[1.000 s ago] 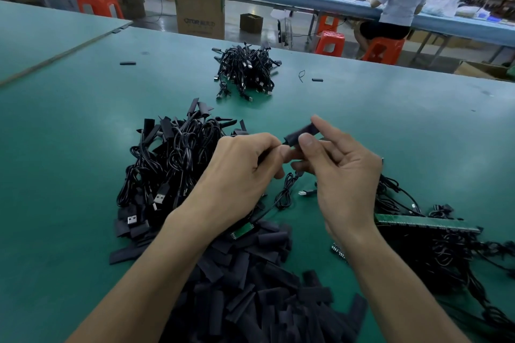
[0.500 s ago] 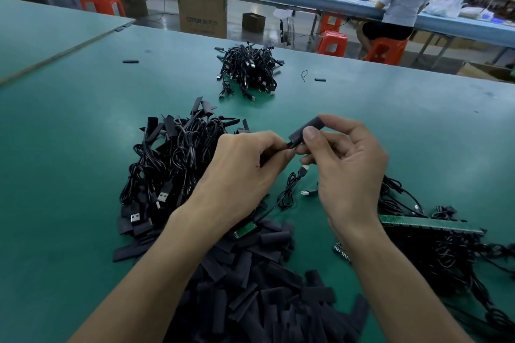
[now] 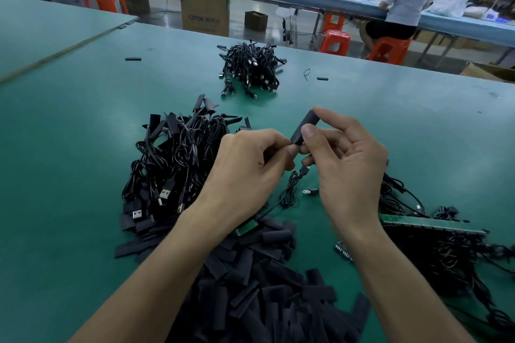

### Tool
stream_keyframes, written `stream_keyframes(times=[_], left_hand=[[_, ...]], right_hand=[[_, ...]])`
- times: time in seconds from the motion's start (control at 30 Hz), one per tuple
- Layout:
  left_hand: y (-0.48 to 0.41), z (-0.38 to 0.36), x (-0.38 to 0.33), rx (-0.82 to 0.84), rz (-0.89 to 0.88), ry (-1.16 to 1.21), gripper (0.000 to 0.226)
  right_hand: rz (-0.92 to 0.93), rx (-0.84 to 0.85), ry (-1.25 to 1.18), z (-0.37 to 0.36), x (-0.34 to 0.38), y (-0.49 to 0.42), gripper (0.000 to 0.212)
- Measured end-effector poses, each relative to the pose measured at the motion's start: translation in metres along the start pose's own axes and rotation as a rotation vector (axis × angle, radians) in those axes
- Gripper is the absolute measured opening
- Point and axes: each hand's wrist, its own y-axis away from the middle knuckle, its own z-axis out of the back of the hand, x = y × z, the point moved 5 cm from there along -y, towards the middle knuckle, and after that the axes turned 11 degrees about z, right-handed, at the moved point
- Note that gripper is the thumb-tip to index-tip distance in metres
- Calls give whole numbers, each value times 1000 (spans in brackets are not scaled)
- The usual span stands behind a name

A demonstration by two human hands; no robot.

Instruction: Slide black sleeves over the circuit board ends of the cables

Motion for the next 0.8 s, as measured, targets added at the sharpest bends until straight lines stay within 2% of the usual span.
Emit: stream_keyframes(times=[0.33,0.43,0.5,0.57,0.63,0.7,0.73,0.8], left_hand=[[1,-3,0,-1,53,66,17],[0,-3,4,138,114,-24,19],[0,-3,12,263,163,-212,30],[1,-1,16,314,197,-284,24],[-2,3,12,272,188,-229,9],[-7,12,7,147,187,-180,4],[-9,19,6,54,189,-165,7],[-11,37,6,-143,181,-151,26]], right_hand=[[53,97,117,-7,8,-4,34],[2,31,29,-2,6,-10,42],[-49,-66,-99,4,3,-17,37],[-88,-142,-209,10,2,-24,28],[-111,-166,-280,12,1,-30,27],[-156,-119,-251,12,-6,-31,33],[-185,-60,-156,12,-11,-30,37],[-207,161,161,10,-25,-21,33]])
